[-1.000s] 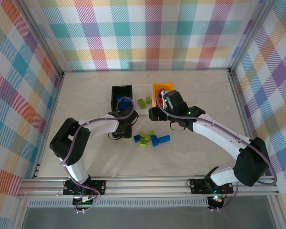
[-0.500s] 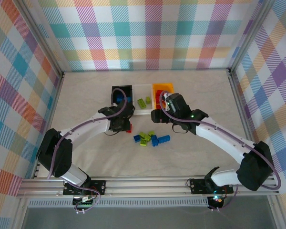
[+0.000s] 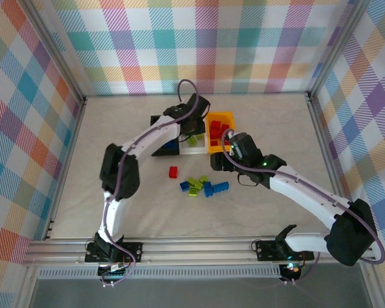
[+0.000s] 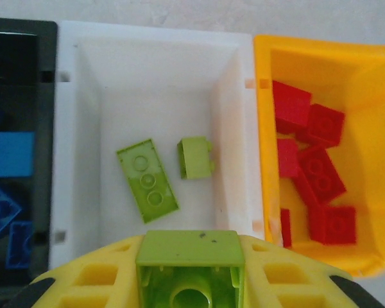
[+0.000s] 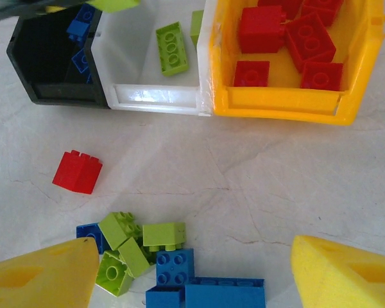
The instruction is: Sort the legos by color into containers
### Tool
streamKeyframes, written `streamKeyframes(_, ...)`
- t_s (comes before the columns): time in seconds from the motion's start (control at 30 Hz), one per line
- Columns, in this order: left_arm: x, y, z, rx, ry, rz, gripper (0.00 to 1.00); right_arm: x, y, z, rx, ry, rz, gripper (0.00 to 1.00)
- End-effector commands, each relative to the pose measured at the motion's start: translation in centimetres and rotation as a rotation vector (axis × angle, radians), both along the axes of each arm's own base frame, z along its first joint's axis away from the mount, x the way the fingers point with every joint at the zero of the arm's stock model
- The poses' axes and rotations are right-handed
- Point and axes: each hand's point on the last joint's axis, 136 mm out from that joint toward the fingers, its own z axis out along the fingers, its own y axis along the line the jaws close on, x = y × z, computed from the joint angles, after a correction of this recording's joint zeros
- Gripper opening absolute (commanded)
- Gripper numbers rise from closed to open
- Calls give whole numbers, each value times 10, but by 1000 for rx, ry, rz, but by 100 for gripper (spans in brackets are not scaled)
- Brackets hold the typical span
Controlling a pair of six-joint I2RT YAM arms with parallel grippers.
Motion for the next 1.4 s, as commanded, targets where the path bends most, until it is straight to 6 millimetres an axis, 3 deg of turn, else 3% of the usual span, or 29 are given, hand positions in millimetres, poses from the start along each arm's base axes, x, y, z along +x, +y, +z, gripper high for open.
streamKeyframes(0.0,8,7,-23,109,60,7,31,-3,-9,6,10,-19,-27,79)
streamKeyframes(0.1,19,0,-28,119,67,5,36,-5,-10,6,6,-18,-23,79)
streamKeyframes(0.2,23,-7,-28,106,72,-4,56,-7,-11,6,6,-16,-17,81)
streamKeyframes(0.3,22,-14,-13,62,52,-18,74,-10,-11,5,11,-15,-9,84)
streamKeyframes(0.4,16,-19,15,18,15,-35,87,-12,-6,7,30,-15,23,87)
streamKeyframes(0.5,0,-25,46,-50,-29,-62,100,-15,-1,5,39,2,52,87)
streamKeyframes(0.63,-34,-21,82,-146,-91,-89,100,-24,15,-8,41,74,145,81)
streamKeyframes(0.7,-57,-14,85,-167,-99,-99,100,-27,23,-20,32,118,183,76)
streamKeyframes(0.8,-92,5,75,-179,-83,-97,100,-31,37,-37,3,176,230,73)
streamKeyframes(0.9,-126,34,51,-168,-38,-54,100,-31,49,-55,-48,215,245,73)
streamKeyframes(1.07,-176,81,20,-165,6,12,100,-17,65,-73,-58,228,207,68)
streamKeyframes(1.23,-207,112,-3,-135,41,63,100,-6,71,-90,-103,260,190,58)
streamKeyframes(1.37,-218,129,-12,-93,51,87,100,-5,69,-106,-152,280,176,58)
